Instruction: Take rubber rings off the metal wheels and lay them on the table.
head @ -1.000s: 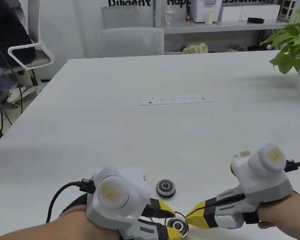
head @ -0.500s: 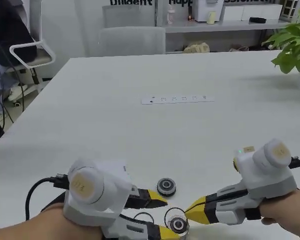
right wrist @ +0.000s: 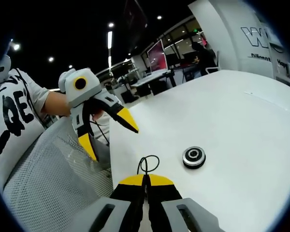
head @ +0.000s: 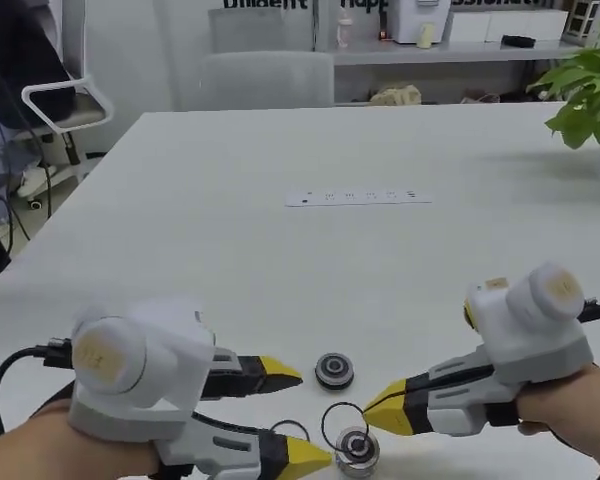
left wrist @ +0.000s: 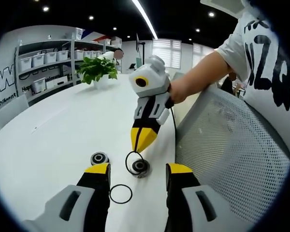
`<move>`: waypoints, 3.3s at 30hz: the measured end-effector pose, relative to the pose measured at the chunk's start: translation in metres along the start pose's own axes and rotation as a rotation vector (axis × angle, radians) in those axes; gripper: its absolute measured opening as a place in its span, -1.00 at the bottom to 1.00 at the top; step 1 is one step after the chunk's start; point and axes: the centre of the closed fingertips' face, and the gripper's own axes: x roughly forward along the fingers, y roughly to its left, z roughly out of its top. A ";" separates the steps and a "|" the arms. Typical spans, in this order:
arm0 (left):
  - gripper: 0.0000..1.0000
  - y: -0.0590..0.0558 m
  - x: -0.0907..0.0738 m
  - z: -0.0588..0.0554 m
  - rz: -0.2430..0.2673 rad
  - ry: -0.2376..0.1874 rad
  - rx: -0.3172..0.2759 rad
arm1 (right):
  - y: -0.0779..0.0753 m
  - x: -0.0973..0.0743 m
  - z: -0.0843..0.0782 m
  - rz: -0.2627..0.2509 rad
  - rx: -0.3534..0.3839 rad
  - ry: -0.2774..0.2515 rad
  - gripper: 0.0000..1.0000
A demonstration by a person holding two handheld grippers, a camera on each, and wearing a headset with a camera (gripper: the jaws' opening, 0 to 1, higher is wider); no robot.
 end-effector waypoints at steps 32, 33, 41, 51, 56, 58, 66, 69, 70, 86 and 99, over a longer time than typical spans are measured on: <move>0.13 0.017 -0.043 -0.021 0.122 -0.012 -0.061 | 0.005 0.057 0.006 0.056 0.003 0.048 -1.00; 0.14 0.018 -0.044 -0.023 0.124 -0.010 -0.062 | 0.004 0.058 0.005 0.054 0.004 0.055 -1.00; 0.15 0.020 -0.048 -0.029 0.134 -0.001 -0.078 | -0.005 0.065 -0.002 0.039 0.034 0.068 -1.00; 0.14 0.020 -0.050 -0.032 0.135 0.002 -0.087 | -0.015 0.067 -0.009 0.006 0.070 0.077 -1.00; 0.14 0.019 -0.050 -0.034 0.132 0.007 -0.089 | -0.018 0.067 -0.014 -0.011 0.080 0.092 -1.00; 0.13 0.019 -0.049 -0.034 0.131 0.010 -0.090 | -0.019 0.068 -0.015 -0.017 0.084 0.094 -1.00; 0.12 0.018 -0.049 -0.036 0.127 0.014 -0.096 | -0.021 0.069 -0.016 -0.030 0.082 0.104 -1.00; 0.12 0.017 -0.049 -0.037 0.126 0.019 -0.097 | -0.023 0.069 -0.018 -0.038 0.078 0.110 -1.00; 0.12 0.017 -0.050 -0.038 0.125 0.020 -0.098 | -0.023 0.069 -0.018 -0.038 0.077 0.112 -0.99; 0.08 0.014 -0.046 -0.039 0.103 0.039 -0.102 | -0.018 0.066 -0.016 -0.046 -0.002 0.132 -0.74; 0.08 0.028 -0.042 -0.027 0.109 0.022 -0.105 | -0.027 0.040 0.010 -0.091 -0.031 0.036 -0.58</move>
